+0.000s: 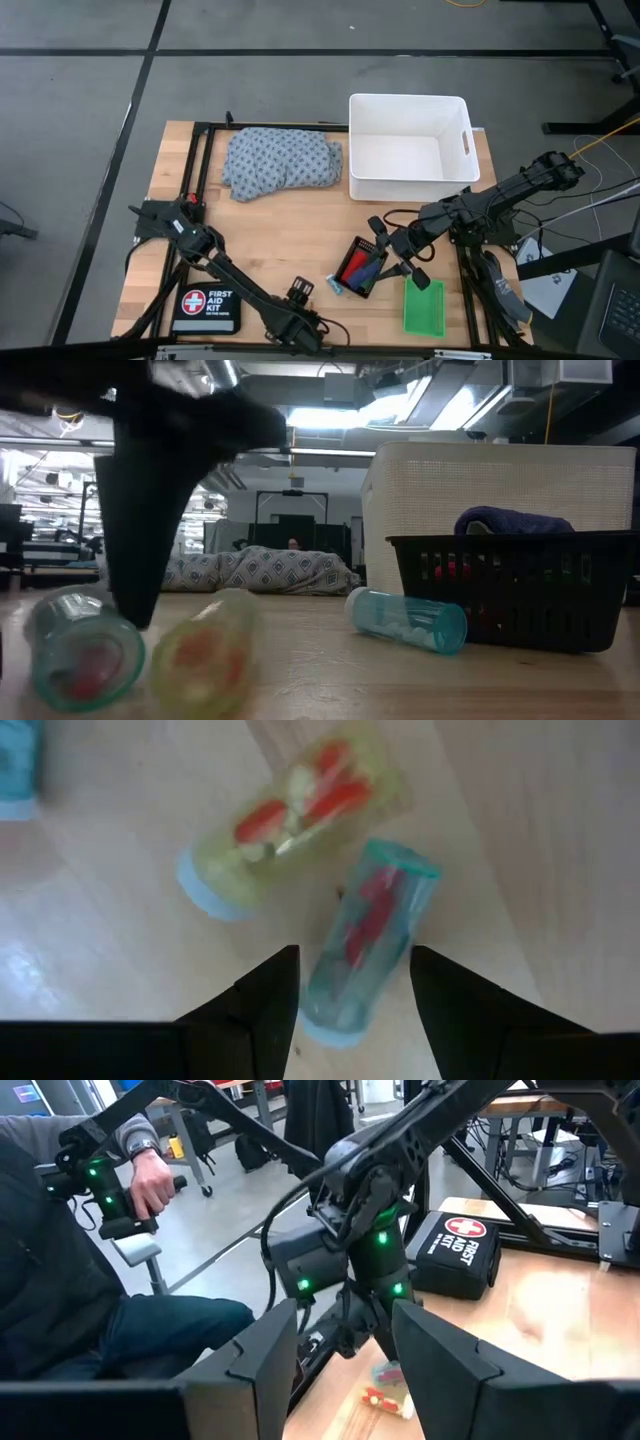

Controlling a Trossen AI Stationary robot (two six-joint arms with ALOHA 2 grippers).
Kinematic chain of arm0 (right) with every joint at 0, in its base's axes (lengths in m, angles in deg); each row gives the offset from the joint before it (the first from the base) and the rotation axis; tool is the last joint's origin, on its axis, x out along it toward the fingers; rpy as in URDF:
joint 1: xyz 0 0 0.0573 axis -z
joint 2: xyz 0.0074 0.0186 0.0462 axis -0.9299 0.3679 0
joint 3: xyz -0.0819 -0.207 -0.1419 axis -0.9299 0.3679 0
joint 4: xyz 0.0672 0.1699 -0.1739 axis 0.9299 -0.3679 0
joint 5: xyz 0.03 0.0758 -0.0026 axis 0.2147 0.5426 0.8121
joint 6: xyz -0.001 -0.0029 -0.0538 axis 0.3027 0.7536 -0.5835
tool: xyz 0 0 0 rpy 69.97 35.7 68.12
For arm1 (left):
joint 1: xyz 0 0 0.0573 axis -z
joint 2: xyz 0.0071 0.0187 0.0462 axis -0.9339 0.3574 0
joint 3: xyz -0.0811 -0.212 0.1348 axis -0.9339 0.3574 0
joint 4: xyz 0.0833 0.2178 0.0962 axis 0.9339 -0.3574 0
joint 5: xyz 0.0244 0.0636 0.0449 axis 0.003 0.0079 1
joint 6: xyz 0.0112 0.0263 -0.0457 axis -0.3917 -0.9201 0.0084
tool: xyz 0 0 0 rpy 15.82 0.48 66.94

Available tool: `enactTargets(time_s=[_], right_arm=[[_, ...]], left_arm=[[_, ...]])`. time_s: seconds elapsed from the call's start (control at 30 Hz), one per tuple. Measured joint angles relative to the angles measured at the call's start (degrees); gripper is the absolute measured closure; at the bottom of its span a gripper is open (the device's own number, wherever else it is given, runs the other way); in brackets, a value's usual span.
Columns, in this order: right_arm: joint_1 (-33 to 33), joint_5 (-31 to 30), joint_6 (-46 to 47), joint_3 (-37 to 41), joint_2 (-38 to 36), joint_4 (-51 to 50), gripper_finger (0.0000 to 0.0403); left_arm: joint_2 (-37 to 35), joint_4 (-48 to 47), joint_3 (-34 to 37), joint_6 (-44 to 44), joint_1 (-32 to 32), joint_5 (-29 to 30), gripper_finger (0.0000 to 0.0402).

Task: Pick & place medical supplies in basket/bin
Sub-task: Put the left blue capsule bottle into the green bin

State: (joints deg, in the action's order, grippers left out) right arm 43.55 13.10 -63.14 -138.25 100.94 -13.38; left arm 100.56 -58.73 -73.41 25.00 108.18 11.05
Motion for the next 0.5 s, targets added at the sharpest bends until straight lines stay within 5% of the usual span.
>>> enactTargets(time_s=[0.3,0.5], right_arm=[[0.0,-0.03,0.0,0.0,0.0,-0.36,0.0236],[0.0,-0.24,0.08,0.0,0.0,-0.38,0.0236]], left_arm=[[0.33,-0.15,-0.04,1.39,0.15,-0.35,0.0219],[0.35,-0.18,-0.04,3.56,0.19,-0.51,0.027]])
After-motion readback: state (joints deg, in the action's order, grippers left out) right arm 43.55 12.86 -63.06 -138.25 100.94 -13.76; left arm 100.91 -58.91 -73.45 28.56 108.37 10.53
